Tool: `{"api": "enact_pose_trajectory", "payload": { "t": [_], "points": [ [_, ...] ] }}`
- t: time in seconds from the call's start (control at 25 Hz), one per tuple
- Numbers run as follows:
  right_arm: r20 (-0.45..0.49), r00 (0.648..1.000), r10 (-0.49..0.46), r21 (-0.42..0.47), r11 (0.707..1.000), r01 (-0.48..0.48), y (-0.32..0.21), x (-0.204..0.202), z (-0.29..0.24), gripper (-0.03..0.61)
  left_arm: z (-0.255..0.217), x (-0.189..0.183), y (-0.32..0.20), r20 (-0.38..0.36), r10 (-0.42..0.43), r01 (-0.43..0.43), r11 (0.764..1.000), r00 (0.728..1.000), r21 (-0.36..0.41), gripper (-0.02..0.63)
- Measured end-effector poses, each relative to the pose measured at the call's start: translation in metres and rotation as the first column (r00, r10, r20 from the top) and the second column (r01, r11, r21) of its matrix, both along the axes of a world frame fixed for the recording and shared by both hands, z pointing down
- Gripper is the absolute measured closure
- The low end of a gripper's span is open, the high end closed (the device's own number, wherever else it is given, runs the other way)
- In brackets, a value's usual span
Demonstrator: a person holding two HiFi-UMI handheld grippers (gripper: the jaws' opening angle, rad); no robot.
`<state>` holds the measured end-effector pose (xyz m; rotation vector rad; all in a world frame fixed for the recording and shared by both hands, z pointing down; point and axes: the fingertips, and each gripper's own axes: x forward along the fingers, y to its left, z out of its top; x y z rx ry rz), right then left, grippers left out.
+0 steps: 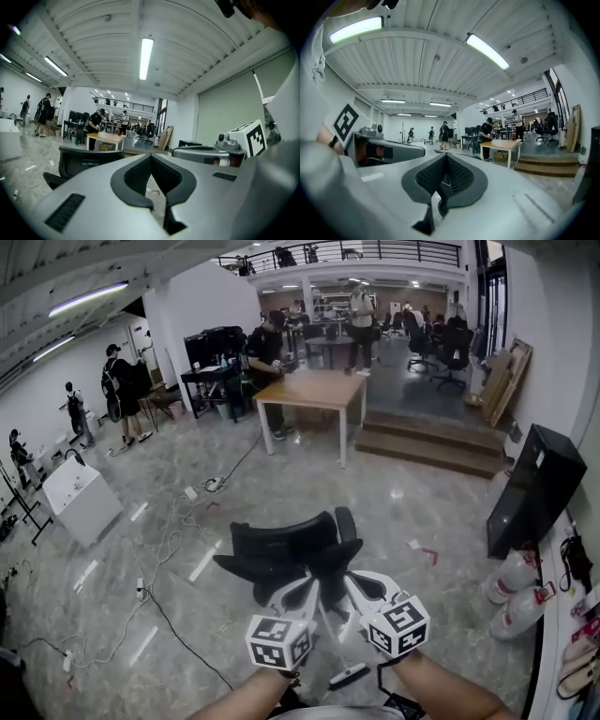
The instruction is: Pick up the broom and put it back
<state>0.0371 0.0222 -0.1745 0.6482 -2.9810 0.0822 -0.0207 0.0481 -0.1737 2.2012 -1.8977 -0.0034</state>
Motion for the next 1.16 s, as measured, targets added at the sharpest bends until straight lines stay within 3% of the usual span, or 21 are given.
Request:
{"api": "enact_pose_trajectory", "payload": {
  "t": [0.28,1.16],
  "points": [
    [0.014,0.999,-0.043,0.006,0.999,0.043,0.007,-0.001,-0.01,0.575,-0.005,0.008,-0.001,0.007,-0.02,0.02,1.0,1.0,0.017,0.609],
    [0.013,0.999,-0.032,0.027,0.999,0.031,-0.008,0.009,-0.015,0.575,-0.004,0.019,-0.026,0.028,-0.041,0.04,0.999,0.999,0.026,0.609]
  ]
}}
